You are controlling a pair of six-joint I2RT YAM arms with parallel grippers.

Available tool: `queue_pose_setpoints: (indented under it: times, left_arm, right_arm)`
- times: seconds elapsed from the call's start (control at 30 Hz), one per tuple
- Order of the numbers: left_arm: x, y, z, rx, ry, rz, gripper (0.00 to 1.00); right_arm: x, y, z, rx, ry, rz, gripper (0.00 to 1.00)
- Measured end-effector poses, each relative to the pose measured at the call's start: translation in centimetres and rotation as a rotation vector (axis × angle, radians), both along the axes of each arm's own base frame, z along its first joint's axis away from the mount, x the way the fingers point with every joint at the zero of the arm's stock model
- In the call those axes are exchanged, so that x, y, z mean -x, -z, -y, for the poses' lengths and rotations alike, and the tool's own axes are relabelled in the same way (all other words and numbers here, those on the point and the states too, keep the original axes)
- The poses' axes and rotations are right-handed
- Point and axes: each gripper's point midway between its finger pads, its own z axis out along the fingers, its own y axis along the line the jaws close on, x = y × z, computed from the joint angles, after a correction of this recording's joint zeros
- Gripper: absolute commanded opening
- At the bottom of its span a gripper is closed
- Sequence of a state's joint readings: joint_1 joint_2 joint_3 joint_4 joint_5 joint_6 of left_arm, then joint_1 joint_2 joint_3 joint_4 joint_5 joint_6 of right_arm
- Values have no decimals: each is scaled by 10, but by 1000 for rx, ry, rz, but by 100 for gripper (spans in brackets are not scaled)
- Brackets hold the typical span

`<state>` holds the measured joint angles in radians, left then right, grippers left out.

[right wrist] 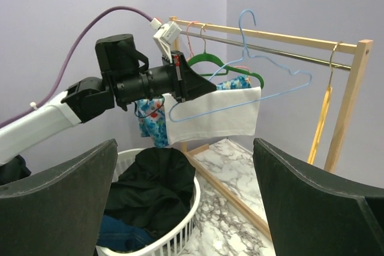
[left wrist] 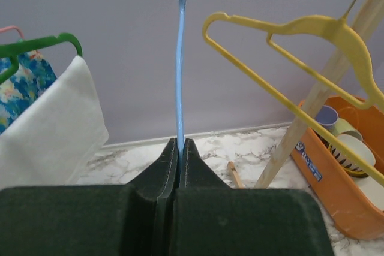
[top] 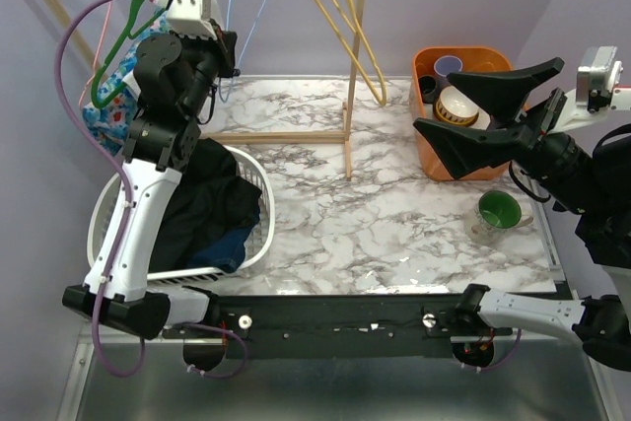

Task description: Remove the skirt from the hanger

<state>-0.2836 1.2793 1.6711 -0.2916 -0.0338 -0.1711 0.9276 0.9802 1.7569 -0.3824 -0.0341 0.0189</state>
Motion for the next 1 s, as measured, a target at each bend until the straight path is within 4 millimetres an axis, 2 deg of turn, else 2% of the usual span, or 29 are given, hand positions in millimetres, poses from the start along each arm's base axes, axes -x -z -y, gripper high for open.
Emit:
queue_pose_setpoints:
  times: [0.17, 0.33, 0.43, 0.47, 0.6, 0.67, 0.8, 0.9, 1.0]
  left_arm:
    - [-18, -15, 6, 4, 2, 49, 0]
    - [-34, 5, 18, -7, 43, 7, 0]
    - [-36, 16, 22, -16, 64, -18, 28]
    - [-36, 18, 23, -16, 69, -25, 46]
    - [-34, 25, 25, -30, 83, -49, 69]
    - [-29, 28, 24, -39, 88, -64, 73]
    - [-13, 30, 19, -64, 86, -90, 75]
    - [4, 28, 8, -105, 62, -104, 77]
    - [13, 28, -6, -139, 12, -125, 77]
  right_arm:
    - [2, -4, 2, -17, -4, 1, 100]
    - [2, -3, 2, -20, -6, -4, 100]
    - [2, -3, 1, -19, -6, -4, 100]
    - [2, -3, 1, -19, -6, -4, 100]
    - [1, -2, 1, -17, -6, -6, 100]
    - [0, 0, 0, -14, -6, -9, 100]
    - [-2, 8, -4, -2, -9, -24, 100]
    - [-2, 14, -5, 2, -11, -33, 100]
    - [-2, 19, -5, 5, -14, -43, 100]
